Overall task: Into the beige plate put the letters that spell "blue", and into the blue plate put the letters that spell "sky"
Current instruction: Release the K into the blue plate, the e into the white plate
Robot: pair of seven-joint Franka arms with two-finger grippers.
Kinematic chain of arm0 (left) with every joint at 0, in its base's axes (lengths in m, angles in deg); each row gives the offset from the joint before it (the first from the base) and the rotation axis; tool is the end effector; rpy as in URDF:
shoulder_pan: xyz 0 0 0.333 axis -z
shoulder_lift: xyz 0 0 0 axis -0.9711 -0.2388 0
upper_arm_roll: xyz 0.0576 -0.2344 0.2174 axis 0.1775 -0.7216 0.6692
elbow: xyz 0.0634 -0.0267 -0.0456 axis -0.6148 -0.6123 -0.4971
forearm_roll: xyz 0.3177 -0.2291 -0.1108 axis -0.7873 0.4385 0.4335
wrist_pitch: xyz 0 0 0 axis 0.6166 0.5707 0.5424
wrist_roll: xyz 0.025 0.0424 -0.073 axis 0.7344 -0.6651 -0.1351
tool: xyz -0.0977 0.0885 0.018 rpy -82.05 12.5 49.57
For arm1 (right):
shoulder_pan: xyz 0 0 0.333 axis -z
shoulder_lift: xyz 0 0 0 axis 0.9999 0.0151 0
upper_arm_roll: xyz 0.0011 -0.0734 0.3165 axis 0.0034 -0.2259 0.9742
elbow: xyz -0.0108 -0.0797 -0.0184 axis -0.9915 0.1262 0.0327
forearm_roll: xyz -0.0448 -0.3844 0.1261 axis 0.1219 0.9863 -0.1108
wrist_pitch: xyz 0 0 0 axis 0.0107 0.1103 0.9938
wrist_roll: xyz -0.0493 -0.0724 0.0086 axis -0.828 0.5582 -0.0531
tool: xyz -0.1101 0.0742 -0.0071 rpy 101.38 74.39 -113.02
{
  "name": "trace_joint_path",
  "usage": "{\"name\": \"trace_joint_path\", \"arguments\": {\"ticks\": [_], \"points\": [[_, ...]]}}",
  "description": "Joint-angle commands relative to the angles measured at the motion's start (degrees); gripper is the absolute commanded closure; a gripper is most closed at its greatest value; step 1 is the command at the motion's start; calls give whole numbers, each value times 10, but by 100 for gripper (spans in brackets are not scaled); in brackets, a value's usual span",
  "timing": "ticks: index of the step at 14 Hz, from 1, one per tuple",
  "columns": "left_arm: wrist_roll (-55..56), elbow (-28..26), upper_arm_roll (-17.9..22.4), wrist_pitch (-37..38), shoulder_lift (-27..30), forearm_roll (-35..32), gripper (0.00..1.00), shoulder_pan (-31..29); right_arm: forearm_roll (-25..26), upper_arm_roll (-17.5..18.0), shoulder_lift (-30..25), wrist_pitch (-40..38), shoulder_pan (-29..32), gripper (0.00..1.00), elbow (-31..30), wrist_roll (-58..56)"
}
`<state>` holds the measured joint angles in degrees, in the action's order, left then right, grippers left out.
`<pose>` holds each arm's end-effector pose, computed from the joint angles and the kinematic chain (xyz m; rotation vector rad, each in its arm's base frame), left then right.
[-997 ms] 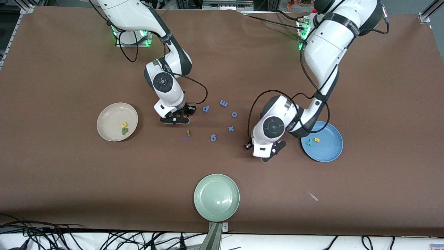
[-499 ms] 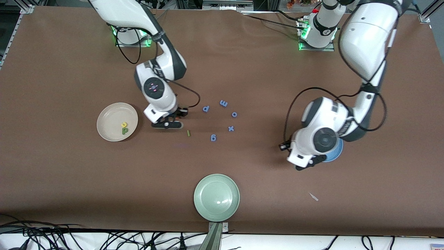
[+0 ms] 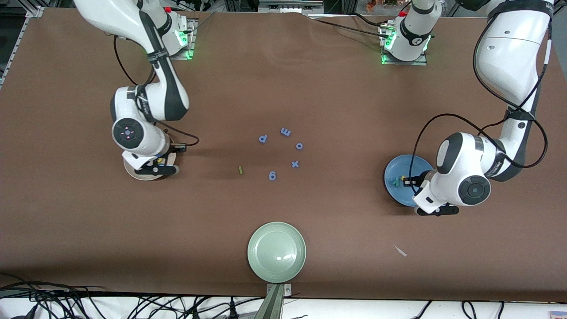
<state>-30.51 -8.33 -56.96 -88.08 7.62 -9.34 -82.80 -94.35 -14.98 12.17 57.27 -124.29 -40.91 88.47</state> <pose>0.6751 -0.0596 0.1965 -3.0283 -0.0255 0.4545 0.5814 0.1324 0.2244 2.9953 0.0124 -0.3498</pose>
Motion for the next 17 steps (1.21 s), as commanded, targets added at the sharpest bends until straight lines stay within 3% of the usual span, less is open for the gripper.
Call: {"name": "trace_joint_path", "arguments": {"ticks": [1, 2, 3, 4, 5, 6, 9, 13, 17], "points": [[-32, -124, -6, -94, 64, -49, 92, -22, 1, -5, 16, -5, 30, 91, 1, -20], [-67, -128, -6, -107, 64, -51, 89, -36, 3, -5, 17, -4, 38, 88, 2, -20], [-95, -128, -6, -111, 63, -51, 85, -44, 3, -5, 19, -3, 42, 59, 4, -20], [-102, -129, -7, -112, 61, -51, 67, -49, -3, -4, 18, 1, 40, 1, 4, -13], [-102, -128, -8, -112, 62, -51, 30, -48, -4, -4, 17, -5, 40, 0, 16, -10], [-103, -123, -10, -110, 63, -50, 0, -48, -5, -3, 17, -13, 38, 0, 31, -16], [-95, -110, -33, -96, 84, -41, 0, -45, -6, 1, 16, -89, 34, 0, 89, -12], [-102, -82, -69, -12, 148, -38, 0, -44, -6, 3, 16, -181, 11, 0, 165, -9], [-102, -75, -84, 21, 223, 54, 0, -43, -5, 3, 16, -214, 3, 0, 200, 13]]}}
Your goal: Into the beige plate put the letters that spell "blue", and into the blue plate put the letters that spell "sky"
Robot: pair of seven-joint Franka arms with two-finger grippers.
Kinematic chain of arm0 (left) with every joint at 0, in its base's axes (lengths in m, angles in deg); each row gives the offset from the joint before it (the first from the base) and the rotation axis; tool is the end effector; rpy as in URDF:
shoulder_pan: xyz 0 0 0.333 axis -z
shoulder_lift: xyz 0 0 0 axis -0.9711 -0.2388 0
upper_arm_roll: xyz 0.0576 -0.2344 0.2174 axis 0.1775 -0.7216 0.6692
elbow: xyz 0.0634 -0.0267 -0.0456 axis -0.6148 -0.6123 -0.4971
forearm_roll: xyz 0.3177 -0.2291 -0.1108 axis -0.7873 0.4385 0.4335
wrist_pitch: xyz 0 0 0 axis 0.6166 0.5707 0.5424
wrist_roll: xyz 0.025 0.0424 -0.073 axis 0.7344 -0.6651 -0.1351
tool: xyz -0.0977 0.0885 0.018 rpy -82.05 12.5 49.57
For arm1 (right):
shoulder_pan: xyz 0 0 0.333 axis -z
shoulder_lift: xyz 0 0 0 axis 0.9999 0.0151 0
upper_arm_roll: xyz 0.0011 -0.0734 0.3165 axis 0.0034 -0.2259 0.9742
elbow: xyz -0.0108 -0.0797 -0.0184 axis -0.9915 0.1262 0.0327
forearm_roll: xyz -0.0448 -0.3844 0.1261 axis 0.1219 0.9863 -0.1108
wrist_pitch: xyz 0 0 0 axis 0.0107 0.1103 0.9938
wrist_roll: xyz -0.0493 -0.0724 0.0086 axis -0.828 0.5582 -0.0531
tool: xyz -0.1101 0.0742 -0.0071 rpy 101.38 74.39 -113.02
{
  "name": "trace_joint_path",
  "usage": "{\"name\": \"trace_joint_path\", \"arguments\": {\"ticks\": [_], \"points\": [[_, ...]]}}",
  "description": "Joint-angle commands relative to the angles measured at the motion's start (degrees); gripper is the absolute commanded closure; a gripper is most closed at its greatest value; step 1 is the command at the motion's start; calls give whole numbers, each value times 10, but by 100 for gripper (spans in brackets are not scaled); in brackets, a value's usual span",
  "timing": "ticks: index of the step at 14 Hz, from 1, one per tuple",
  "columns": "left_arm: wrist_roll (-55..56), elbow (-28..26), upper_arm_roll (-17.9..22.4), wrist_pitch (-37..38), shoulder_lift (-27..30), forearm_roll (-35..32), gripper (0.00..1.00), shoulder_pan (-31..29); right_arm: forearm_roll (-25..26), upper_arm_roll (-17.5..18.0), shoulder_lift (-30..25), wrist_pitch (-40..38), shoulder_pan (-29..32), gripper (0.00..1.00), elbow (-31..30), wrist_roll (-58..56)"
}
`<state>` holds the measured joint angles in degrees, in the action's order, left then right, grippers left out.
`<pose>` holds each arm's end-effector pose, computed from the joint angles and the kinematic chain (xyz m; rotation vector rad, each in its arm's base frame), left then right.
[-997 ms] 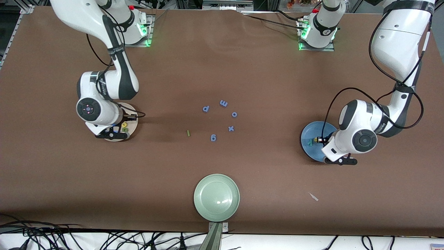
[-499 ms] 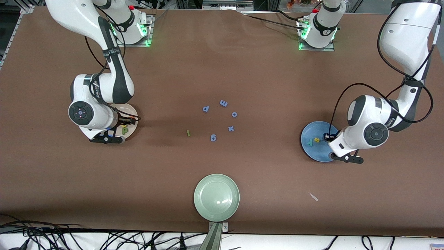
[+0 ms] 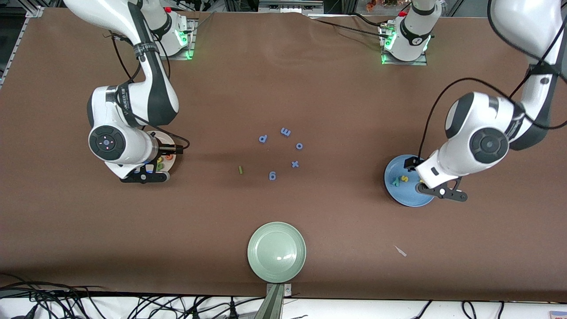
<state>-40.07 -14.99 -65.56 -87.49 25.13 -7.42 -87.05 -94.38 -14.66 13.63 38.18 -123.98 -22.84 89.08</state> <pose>0.6509 -0.1042 0.3571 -3.0843 0.3167 0.1805 0.6241 0.1677 0.3218 2.9864 0.0405 -0.4176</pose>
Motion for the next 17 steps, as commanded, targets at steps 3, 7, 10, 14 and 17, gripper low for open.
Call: {"name": "trace_joint_path", "arguments": {"ticks": [3, 7, 10, 14, 17], "points": [[-7, -14, 41, 115, 164, 58, 0, 30, -5, 0, -1, -57, -1, 0, 53, 4], [-48, -33, 191, 142, 263, 130, 0, 132, 1, 42, -53, -84, 41, 0, 58, -20], [-62, -67, 208, 129, 289, 132, 0, 137, 32, 121, -108, -79, 131, 0, 32, -48], [-59, -32, 202, 161, 269, 127, 0, 121, 38, 164, -180, -75, 218, 0, 8, -49], [-61, -22, 184, 168, 264, 127, 0, 100, 38, 164, -217, -84, 254, 0, 9, -47]]}}
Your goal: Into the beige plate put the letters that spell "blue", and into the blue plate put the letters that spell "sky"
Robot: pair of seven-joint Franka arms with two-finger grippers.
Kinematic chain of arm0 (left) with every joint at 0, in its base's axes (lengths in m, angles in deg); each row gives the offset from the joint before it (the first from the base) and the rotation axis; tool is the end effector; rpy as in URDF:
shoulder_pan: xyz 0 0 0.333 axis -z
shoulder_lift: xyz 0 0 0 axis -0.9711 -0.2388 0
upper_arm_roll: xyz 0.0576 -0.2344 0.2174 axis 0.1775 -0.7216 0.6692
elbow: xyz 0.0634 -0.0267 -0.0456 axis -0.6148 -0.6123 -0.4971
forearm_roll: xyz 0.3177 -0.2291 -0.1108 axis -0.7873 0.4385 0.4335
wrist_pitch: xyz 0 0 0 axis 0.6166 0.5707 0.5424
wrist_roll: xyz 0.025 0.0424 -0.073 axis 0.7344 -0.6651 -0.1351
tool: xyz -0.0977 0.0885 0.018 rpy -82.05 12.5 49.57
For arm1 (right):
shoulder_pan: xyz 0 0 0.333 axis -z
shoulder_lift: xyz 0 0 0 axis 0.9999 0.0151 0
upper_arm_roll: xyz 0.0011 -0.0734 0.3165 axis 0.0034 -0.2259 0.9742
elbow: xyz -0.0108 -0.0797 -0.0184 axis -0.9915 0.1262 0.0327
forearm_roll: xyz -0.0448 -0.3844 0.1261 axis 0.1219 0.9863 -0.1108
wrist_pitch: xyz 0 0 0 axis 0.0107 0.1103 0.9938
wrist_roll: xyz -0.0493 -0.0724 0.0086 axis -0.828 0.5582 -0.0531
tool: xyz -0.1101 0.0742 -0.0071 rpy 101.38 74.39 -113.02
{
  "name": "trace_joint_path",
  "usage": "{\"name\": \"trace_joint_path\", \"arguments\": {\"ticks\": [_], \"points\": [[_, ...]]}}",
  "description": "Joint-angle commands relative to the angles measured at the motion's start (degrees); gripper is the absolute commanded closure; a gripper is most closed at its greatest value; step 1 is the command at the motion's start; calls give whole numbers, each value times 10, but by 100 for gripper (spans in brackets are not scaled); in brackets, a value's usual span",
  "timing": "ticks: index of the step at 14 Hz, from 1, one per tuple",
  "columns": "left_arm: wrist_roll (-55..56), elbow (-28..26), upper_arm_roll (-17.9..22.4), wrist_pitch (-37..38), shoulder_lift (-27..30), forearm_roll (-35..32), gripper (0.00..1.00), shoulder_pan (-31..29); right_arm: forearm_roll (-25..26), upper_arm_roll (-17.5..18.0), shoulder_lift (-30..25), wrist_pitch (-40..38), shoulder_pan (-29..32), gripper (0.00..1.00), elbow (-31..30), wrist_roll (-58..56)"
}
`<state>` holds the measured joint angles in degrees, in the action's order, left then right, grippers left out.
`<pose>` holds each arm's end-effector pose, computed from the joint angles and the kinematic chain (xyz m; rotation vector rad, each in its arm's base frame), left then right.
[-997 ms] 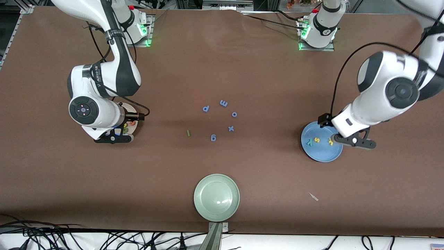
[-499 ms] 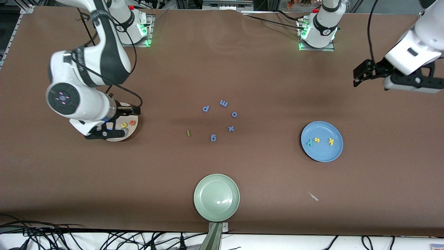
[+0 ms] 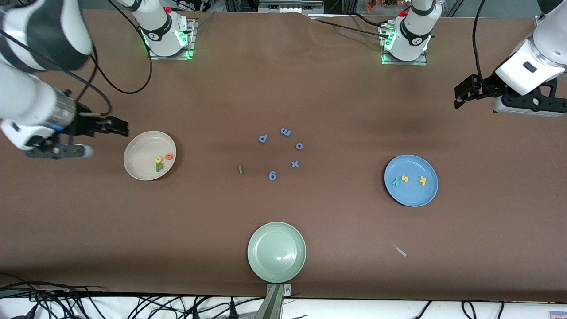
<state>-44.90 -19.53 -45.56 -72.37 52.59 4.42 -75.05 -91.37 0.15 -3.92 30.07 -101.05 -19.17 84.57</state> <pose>0.5440 -0.0479 0.5733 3.1280 -0.1453 -0.0335 0.6108 0.0527 0.5192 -3.1076 0.0239 0.1652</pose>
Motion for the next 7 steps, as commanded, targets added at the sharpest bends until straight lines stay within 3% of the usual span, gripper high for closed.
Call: {"name": "trace_joint_path", "arguments": {"ticks": [1, 7], "points": [[-12, 24, -27, 17, -12, 8, 0, -26, 8, 16, -53, -7, 30, 0, -28, 0], [-12, 25, -31, 18, -14, 8, 0, -32, 20, 16, -74, -35, 52, 0, -21, 2]]}}
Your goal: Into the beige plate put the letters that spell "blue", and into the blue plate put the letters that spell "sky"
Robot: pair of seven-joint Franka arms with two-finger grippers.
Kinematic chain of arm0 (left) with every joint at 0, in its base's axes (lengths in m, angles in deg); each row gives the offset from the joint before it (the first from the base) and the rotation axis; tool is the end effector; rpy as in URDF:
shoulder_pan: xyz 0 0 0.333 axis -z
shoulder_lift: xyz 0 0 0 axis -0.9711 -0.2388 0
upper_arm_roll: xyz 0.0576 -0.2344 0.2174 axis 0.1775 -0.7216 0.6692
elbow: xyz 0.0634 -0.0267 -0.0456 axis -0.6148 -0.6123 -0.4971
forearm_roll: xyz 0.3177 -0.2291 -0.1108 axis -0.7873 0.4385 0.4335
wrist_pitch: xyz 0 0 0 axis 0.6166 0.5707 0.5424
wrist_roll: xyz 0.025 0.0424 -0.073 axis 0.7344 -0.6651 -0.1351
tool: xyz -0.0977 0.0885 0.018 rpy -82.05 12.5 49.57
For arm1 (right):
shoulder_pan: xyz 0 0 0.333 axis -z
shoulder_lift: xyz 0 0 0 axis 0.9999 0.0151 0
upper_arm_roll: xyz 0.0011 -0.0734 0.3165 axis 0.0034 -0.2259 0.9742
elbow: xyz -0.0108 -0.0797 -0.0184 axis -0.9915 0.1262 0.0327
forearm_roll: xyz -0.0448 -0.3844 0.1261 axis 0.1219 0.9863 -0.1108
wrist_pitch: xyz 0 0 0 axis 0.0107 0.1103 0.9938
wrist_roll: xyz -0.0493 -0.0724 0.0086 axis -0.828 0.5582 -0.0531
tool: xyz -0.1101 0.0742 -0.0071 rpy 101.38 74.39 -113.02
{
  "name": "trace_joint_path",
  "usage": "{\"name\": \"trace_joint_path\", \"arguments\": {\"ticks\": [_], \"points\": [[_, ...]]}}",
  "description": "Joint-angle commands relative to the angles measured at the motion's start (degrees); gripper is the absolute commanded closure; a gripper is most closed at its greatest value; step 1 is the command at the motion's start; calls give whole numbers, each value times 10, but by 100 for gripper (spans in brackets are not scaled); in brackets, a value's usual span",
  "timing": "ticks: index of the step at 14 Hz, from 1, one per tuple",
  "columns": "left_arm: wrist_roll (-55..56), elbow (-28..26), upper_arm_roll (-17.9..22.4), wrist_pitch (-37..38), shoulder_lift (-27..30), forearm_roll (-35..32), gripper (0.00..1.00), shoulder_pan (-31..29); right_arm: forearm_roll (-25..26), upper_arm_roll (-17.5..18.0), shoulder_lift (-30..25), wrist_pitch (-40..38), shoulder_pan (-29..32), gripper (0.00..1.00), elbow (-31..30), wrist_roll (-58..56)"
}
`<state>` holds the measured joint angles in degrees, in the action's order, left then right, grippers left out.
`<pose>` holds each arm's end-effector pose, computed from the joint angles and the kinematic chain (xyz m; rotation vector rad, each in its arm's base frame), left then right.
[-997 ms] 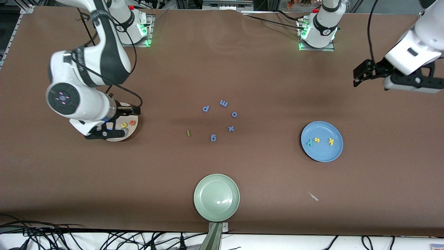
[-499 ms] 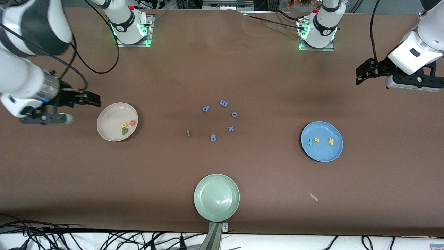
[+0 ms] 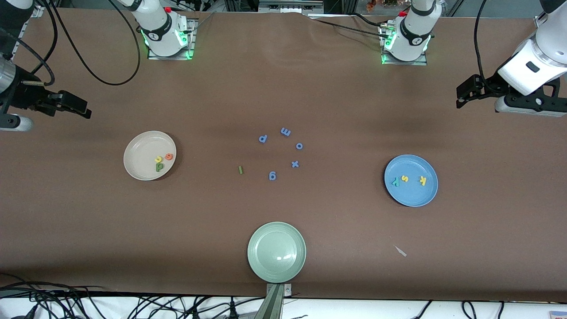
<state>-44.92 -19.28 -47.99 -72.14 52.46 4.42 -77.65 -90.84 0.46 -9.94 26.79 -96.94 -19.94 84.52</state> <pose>0.5446 -0.0470 0.5737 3.1314 -0.1412 -0.0368 0.5815 0.0078 0.5707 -3.0967 0.1190 0.1119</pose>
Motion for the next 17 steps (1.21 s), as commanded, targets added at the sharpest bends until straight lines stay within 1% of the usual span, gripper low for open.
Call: {"name": "trace_joint_path", "arguments": {"ticks": [1, 7, 10, 13, 17], "points": [[-12, 23, -7, 16, -13, 9, 0, -4, 16, 14, -12, 0, 12, 0, -14, 3], [-12, 23, -6, 16, -16, 8, 0, -3, 18, 12, 8, -5, 14, 0, -7, 1], [-12, 23, -6, 16, -16, 8, 0, -3, 18, 12, 9, -2, 11, 0, -3, 2], [-12, 23, -6, 16, -15, 9, 0, -3, 46, 14, 16, -3, 3, 0, 11, 3], [-12, 23, -6, 16, -15, 9, 0, -4, 42, 12, 20, -2, 2, 0, 12, 4]]}}
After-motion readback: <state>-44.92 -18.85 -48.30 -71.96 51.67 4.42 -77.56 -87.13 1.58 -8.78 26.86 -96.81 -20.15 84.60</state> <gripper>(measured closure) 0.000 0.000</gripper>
